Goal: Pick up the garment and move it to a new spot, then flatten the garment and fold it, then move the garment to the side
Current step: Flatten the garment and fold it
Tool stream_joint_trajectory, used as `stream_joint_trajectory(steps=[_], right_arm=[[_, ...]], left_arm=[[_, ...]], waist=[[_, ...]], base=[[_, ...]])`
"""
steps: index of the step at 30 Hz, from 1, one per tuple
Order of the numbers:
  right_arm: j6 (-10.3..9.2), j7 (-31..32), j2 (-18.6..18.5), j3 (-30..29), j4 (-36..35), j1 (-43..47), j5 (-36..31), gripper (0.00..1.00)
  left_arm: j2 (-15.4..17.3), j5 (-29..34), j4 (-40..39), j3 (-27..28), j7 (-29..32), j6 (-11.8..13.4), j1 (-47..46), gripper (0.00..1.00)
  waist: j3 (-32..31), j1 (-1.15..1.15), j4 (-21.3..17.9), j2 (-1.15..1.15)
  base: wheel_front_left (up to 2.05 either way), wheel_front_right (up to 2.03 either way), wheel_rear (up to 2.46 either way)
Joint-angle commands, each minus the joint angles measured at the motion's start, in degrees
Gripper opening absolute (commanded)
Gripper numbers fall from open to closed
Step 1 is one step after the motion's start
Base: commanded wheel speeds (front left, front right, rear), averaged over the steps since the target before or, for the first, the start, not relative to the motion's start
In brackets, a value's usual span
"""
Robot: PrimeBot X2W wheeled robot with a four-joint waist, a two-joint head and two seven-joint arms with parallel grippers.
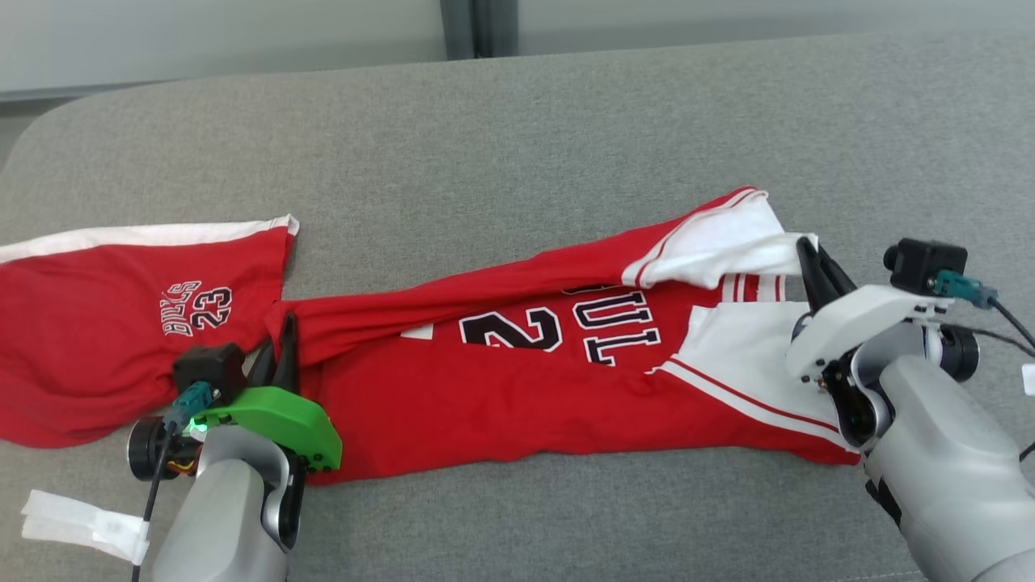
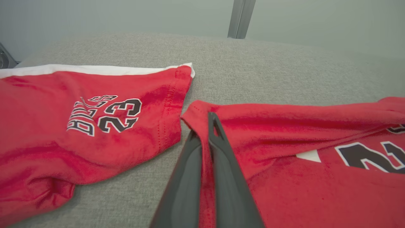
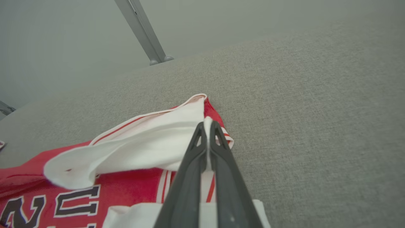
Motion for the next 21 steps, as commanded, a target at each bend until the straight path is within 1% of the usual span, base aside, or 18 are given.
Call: stream_joint_trajectory(steps=[1, 6, 11, 16, 17, 18, 19, 20, 21], right_arm=[[-0.08, -0.3, -0.3, -0.1, -0.8, 2.1, 1.2, 0.00], [-0.09, -0.3, -0.5, -0.4, -2.9, 6.4, 3.6, 0.00], [-0.09, -0.4, -0.2, -1.1, -4.5, 9.7, 5.4, 0.00], [-0.09, -0.4, -0.1, -1.3, -4.5, 12.4, 5.1, 0.00], [-0.08, -0.4, 0.1, -1.4, -4.4, 12.7, 5.0, 0.00], [-0.08, -0.4, 0.1, -1.1, -4.0, 13.0, 4.5, 0.00], [-0.08, -0.4, 0.3, -1.0, -3.7, 13.2, 4.3, 0.00], [-0.08, -0.4, 0.5, -1.1, -3.5, 13.2, 4.3, 0.00], [-0.08, -0.4, 0.7, -1.2, -3.2, 13.2, 4.1, 0.51]], left_arm=[[-0.1, 0.5, -0.4, 0.7, 0.0, -0.3, 1.5, 0.00], [-0.4, 2.5, -1.8, 1.8, 0.0, -0.9, 4.0, 0.00], [-1.0, 4.1, -5.3, 3.5, 0.0, -1.2, 7.9, 0.00], [-2.0, 4.6, -8.5, 5.1, 0.0, -1.1, 12.2, 0.00], [-2.2, 4.8, -8.6, 5.0, 0.0, -1.3, 12.9, 0.18], [-2.3, 4.7, -8.7, 5.2, 0.0, -1.4, 13.7, 0.81], [-2.3, 4.6, -8.8, 5.5, 0.0, -1.2, 14.2, 1.00], [-2.4, 4.4, -9.1, 5.8, 0.0, -0.9, 14.5, 1.00], [-2.5, 4.3, -9.8, 6.1, 0.0, -0.7, 14.9, 1.00]], waist=[[-2.5, 0.00, -2.1, 0.00], [-3.5, 0.00, -2.6, 0.00], [-4.3, 0.00, -3.0, 0.00], [-5.1, 0.00, -2.9, 0.00], [-5.2, 0.00, -2.9, 0.00], [-5.3, 0.00, -2.8, 0.00], [-5.3, 0.00, -2.8, 0.00], [-5.3, 0.00, -2.7, 0.00], [-5.2, 0.00, -2.7, 0.00]], base=[[0.00, 0.00, 0.00], [0.00, 0.00, 0.00], [0.00, 0.00, 0.00], [0.00, 0.00, 0.00], [0.00, 0.00, 0.00], [0.00, 0.00, 0.00], [0.00, 0.00, 0.00], [0.00, 0.00, 0.00], [0.00, 0.00, 0.00]])
